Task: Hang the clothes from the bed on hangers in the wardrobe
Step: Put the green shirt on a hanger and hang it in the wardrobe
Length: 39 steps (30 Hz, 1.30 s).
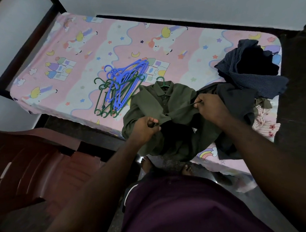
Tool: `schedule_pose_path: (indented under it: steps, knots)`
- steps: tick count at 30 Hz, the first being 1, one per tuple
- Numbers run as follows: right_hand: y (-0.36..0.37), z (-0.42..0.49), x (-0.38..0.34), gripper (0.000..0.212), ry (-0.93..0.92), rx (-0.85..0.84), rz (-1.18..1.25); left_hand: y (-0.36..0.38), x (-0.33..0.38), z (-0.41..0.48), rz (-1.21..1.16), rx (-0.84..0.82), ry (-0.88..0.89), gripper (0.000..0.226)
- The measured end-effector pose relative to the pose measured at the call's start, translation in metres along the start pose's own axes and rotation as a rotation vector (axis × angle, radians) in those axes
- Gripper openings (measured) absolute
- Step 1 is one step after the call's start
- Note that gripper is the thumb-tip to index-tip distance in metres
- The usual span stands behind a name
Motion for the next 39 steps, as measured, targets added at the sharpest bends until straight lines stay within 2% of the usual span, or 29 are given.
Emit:
schedule_pose_path:
  steps: [3,6,11,14,16,18,19,21,23,25,27,29,39]
  knots:
    - [-0.005,-0.003,0.003,0.010,0.024,0.040,0.028,-0.004,0.000,-0.001,0.026,0.064,0.036,0.014]
    - [-0.008,-0.006,0.004,0.011,0.036,0.041,0.034,-0.008,0.000,-0.002,0.170,0.073,0.100,0.005]
    - [-0.006,-0.010,0.004,0.012,0.037,-0.003,0.039,-0.016,0.006,0.001,0.347,0.155,0.173,0.007]
    - [-0.009,-0.008,0.005,0.011,0.039,-0.016,0.035,-0.024,0.016,-0.003,0.230,0.113,0.102,0.008]
    - [-0.014,-0.009,0.001,0.009,0.057,-0.002,0.108,-0.033,0.031,-0.010,-0.036,0.112,0.031,0.009]
    - [-0.017,-0.013,-0.007,0.012,0.114,0.057,0.326,-0.039,0.051,-0.017,-0.390,0.076,-0.027,0.011]
    - [-0.015,-0.018,-0.011,0.015,0.159,0.089,0.475,-0.039,0.058,-0.020,-0.478,0.052,-0.039,0.012]
    - [-0.004,-0.029,-0.021,0.022,0.252,0.076,0.738,-0.030,0.067,-0.027,-0.435,0.000,-0.043,0.014]
    - [0.014,-0.045,-0.030,0.020,0.327,-0.073,0.902,-0.011,0.065,-0.036,-0.295,-0.037,-0.052,0.017]
    - [0.031,-0.062,-0.035,0.026,0.382,-0.253,0.959,0.008,0.056,-0.044,-0.224,-0.036,-0.074,0.020]
    - [0.042,-0.075,-0.036,0.020,0.394,-0.342,0.960,0.022,0.049,-0.051,-0.221,-0.041,-0.069,0.017]
    - [0.049,-0.082,-0.034,0.009,0.393,-0.356,0.957,0.030,0.044,-0.057,-0.239,-0.046,-0.053,0.012]
    - [0.044,-0.090,-0.040,0.017,0.220,-0.329,0.972,0.021,0.048,-0.067,-0.361,-0.054,-0.080,0.005]
Point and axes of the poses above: each hand's wrist, its own z-axis towards the middle knuckle, its own y-axis out of the palm, x = y × z, the point moved 1 cm from there along z, towards the middle knuckle
